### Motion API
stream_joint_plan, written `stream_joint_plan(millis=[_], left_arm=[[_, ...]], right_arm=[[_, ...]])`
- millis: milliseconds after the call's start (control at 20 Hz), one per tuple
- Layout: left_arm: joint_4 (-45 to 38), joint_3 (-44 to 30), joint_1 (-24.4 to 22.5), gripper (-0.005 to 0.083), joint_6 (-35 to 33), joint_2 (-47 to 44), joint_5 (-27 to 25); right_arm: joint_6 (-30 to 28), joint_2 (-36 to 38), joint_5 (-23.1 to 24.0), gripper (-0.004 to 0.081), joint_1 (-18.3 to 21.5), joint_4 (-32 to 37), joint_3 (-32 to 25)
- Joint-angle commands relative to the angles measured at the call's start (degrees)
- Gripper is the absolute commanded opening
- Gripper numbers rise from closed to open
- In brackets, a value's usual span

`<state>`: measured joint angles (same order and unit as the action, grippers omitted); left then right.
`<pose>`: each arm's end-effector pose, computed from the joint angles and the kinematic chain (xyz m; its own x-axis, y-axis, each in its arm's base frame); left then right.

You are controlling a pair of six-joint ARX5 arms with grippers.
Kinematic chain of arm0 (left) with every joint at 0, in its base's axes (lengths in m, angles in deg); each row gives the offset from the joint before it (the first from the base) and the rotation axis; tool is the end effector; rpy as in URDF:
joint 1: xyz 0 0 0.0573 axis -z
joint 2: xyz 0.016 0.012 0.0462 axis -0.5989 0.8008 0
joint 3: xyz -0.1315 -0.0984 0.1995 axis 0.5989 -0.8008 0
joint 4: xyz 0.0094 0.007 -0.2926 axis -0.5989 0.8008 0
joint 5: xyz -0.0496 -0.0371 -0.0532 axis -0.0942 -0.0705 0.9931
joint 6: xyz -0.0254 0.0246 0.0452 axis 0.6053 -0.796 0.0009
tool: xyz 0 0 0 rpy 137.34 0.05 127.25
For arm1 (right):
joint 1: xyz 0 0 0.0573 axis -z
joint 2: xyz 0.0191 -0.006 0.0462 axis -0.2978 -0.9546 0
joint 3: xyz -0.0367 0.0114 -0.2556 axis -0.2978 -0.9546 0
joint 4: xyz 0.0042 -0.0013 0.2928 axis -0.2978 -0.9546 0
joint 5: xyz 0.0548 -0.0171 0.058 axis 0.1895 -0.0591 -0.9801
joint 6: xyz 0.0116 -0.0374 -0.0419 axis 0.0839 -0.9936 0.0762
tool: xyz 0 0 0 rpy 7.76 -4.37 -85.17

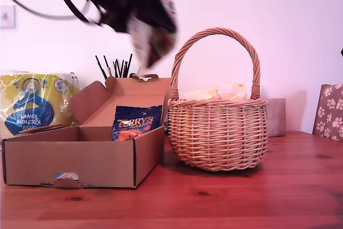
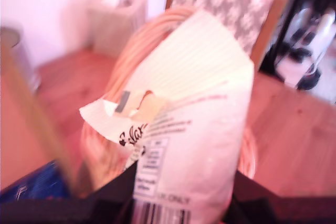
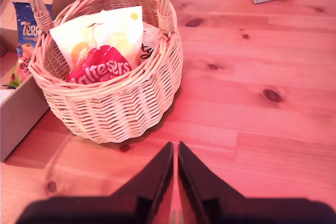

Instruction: Move the bags of Easter eggs from the cardboard box on the left into the woven basket on the right side.

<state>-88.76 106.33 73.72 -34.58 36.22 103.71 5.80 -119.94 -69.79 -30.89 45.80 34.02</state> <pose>0.3010 -0.2369 0.2477 0.6037 -0.7600 -0.2407 0.7673 0.6359 -0.0832 0.1943 0.0483 0.2315 0.8426 0.2455 -0.4793 -0.2448 0.9674 0.0651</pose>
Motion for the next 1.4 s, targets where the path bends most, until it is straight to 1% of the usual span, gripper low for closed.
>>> stream_joint_plan(millis=[0,100,250,350,450,550,750,900,1000,1150,1250,1300,1350], left_arm=[[-10.78,-2.29,2.23,0.0180,0.20,2.14,-2.12],[-18.45,-2.91,4.39,0.0180,-0.20,5.46,-2.95],[-30.45,-2.89,6.01,0.0180,-0.26,11.96,-3.13],[-36.02,-2.62,6.16,0.0180,-0.28,15.96,-4.13],[-38.25,-1.14,6.16,0.0180,-1.77,19.37,-4.52],[-38.36,1.38,6.05,0.0180,-2.95,22.23,-4.52],[-36.65,6.99,6.05,0.0180,-7.69,27.04,-5.01],[-30.12,11.15,5.95,0.0180,-11.98,29.94,-6.75],[-25.75,13.64,5.95,0.0180,-13.42,31.87,-6.99],[-18.03,16.50,5.99,0.0181,-13.77,32.96,-6.99],[-16.24,17.25,6.01,0.0188,-13.75,32.96,-7.15],[-15.41,17.53,5.99,0.0248,-13.73,32.96,-7.13],[-14.32,17.86,5.95,0.0366,-13.53,32.94,-7.13]], right_arm=[[0.17,0.13,0.15,-0.0001,0.22,0.48,-1.42],[1.22,0.13,-0.09,-0.0001,0.22,0.48,-1.42],[1.77,0.13,-0.07,-0.0001,0.22,0.42,-1.42],[1.77,0.13,-0.07,-0.0001,0.22,0.26,-1.42],[1.77,0.13,-0.09,-0.0001,0.22,0.00,-1.42],[1.77,0.13,-0.09,-0.0001,0.22,0.07,-1.42],[1.77,0.13,-0.09,-0.0001,0.22,0.07,-1.42],[1.77,0.13,-0.09,-0.0001,0.22,0.04,-1.42],[1.77,0.13,-0.09,-0.0001,0.22,0.09,-1.42],[1.79,0.13,-0.11,-0.0001,0.22,0.04,-1.42],[1.79,0.13,-0.11,-0.0001,0.22,0.07,-1.42],[1.79,0.13,-0.17,-0.0001,0.20,0.07,-1.42],[1.79,0.13,-0.31,-0.0001,0.20,0.04,-1.42]])
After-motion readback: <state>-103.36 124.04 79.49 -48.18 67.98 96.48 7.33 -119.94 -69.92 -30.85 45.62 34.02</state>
